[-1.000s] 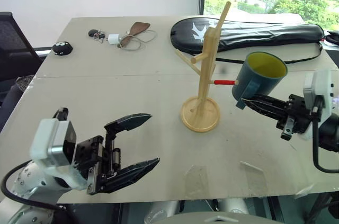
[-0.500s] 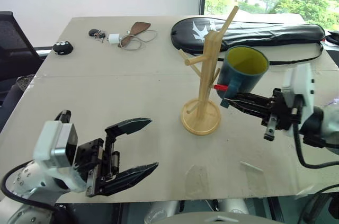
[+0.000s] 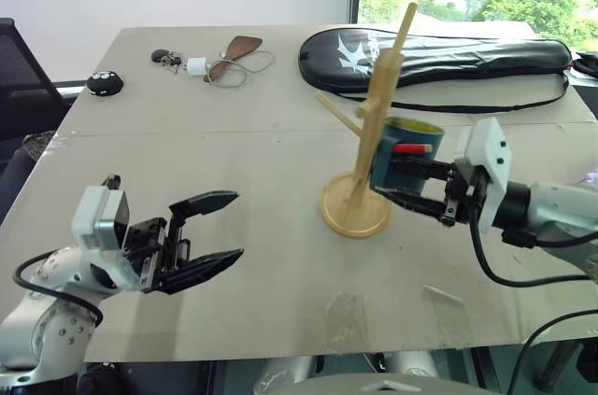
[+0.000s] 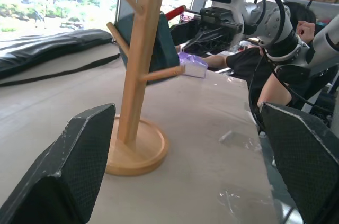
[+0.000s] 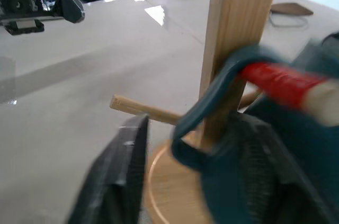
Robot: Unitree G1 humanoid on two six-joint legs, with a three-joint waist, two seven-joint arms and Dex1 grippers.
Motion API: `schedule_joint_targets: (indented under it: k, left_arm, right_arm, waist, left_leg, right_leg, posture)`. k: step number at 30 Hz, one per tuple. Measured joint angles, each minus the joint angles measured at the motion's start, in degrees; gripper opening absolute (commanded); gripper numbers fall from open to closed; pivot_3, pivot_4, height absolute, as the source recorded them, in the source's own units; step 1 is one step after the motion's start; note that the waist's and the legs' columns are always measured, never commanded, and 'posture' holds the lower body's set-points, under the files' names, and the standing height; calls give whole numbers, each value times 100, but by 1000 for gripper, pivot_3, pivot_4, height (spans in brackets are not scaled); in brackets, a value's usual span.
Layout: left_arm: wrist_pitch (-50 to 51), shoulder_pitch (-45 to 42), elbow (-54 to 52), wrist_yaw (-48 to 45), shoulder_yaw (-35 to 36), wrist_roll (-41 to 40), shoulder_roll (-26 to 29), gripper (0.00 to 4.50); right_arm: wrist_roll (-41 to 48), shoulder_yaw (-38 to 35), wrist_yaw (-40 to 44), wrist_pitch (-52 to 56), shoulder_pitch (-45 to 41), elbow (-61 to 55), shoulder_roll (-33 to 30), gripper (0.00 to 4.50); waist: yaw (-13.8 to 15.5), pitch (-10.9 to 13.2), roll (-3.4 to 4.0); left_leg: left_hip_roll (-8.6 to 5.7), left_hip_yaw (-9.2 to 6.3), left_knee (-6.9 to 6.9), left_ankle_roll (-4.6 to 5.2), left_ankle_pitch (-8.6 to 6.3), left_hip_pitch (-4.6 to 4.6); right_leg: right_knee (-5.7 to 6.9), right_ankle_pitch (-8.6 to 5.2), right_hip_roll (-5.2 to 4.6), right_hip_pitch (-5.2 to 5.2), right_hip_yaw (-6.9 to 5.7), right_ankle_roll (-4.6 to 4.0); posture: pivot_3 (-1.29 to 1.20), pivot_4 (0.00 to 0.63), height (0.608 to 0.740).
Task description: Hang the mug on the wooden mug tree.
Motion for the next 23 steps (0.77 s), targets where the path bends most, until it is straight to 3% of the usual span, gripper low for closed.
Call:
schedule_joint_targets:
  k: [7,11,14,17,23]
  left_arm:
    - [206,506,-163,89,62,9,-1,4500]
    - [396,607,-364,353,11,165,44,4500]
    - [395,711,-422,514,-59,446,87,4500]
    - [238,867,-67,943,-227,1263,23,4500]
    - [-225,729,416,1123,-383,1830,-282,4500]
  right_arm:
    - [823,-2143,916,-514,1727,-347,85,3034]
    - [904,-2775,1365,-727,2616,-236,300,3034]
    - [493,-2861,1638,-918,3148,-117,371,3034]
    - [-1520,-2651,2364,-2129,4633,782,879,3034]
    - [-2549,-2247,2527,-3100,4649,1220,1152,3034]
  waist:
    - [71,0,1]
    - [91,0,1]
    - [101,-3,-1]
    - [99,-9,7]
    - [76,-4,21]
  left_leg:
    - [2,-10,-1,0,0,4]
    - [2,-11,6,1,0,14]
    - [2,-9,7,1,0,20]
    - [3,0,0,1,0,27]
    - [11,29,-2,0,-1,73]
  right_leg:
    - [11,8,-1,6,-11,-3]
    - [11,23,1,22,-10,-1]
    - [10,24,2,27,-8,-1]
    - [10,27,10,25,3,0]
    - [15,35,14,53,26,-1]
  posture:
    - [0,150,740]
    - [0,150,740]
    - [0,150,740]
    - [0,150,740]
    - [0,150,740]
